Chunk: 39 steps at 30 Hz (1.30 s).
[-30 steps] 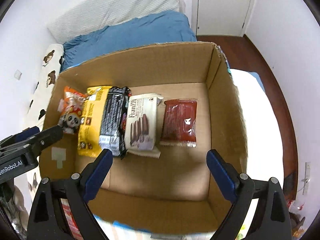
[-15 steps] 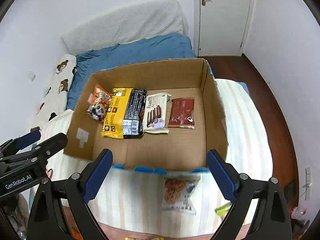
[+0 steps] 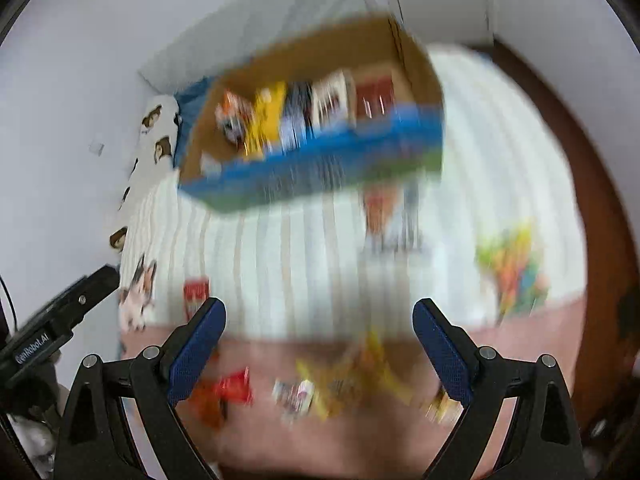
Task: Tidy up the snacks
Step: 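Grasp the orange pouch with the left tool while the right tool grasps the yellow chip bag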
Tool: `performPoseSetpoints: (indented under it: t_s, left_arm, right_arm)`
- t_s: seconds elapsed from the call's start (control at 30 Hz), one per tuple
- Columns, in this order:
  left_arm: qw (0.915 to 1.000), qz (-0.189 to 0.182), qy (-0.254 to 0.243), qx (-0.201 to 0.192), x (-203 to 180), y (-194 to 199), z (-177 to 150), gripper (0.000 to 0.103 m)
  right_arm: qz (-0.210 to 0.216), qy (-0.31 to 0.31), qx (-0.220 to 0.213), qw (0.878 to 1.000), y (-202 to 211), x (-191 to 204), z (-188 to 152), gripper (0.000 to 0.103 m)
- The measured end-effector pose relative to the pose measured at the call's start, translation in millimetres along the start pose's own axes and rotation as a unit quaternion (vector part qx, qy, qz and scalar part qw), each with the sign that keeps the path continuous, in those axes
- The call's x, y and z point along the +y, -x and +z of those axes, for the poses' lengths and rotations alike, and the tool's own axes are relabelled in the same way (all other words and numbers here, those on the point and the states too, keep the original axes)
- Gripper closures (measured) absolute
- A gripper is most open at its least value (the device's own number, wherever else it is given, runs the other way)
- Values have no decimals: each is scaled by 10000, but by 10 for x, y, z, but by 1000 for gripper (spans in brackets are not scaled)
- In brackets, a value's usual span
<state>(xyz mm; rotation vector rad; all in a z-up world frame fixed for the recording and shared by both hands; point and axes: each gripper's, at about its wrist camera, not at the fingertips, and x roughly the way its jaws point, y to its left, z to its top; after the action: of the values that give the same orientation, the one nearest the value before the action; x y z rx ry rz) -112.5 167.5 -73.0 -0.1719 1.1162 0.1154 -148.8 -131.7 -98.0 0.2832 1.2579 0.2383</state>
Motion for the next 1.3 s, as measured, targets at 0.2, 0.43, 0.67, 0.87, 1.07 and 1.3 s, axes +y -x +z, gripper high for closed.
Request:
performPoseSetpoints:
  t_s: [0.2, 0.43, 0.67, 0.87, 1.07, 1.3]
  left_arm:
    - [9917, 175, 797, 996, 645, -315, -823, 13]
    - [9240, -658, 2971, 2315, 1417, -950, -1749, 14]
    - [8393, -1434, 4646, 2431, 1810, -1339, -2103, 15]
    - [8405, -1323, 4752, 2243, 1788, -1542, -1992, 18]
    - [9146, -661, 3325, 2203, 1535, -1649, -1626, 33]
    - [9583, -300, 1766, 2228, 1208, -1711, -1333, 33]
  right_arm:
    - [310, -830, 783, 9930, -512, -337, -677, 6]
    - [193, -1431, 1150, 9828, -962, -501, -1009, 6]
    - [33, -1668, 1187, 9788, -1238, -486, -1058, 6]
    - [124, -2131, 1093, 9708, -1392, -533, -1016, 13]
    - [-219, -2193, 1110, 9691, -1593, -521, -945, 33]
    - [-1171, 810, 1192, 9826, -1707, 217, -699, 44]
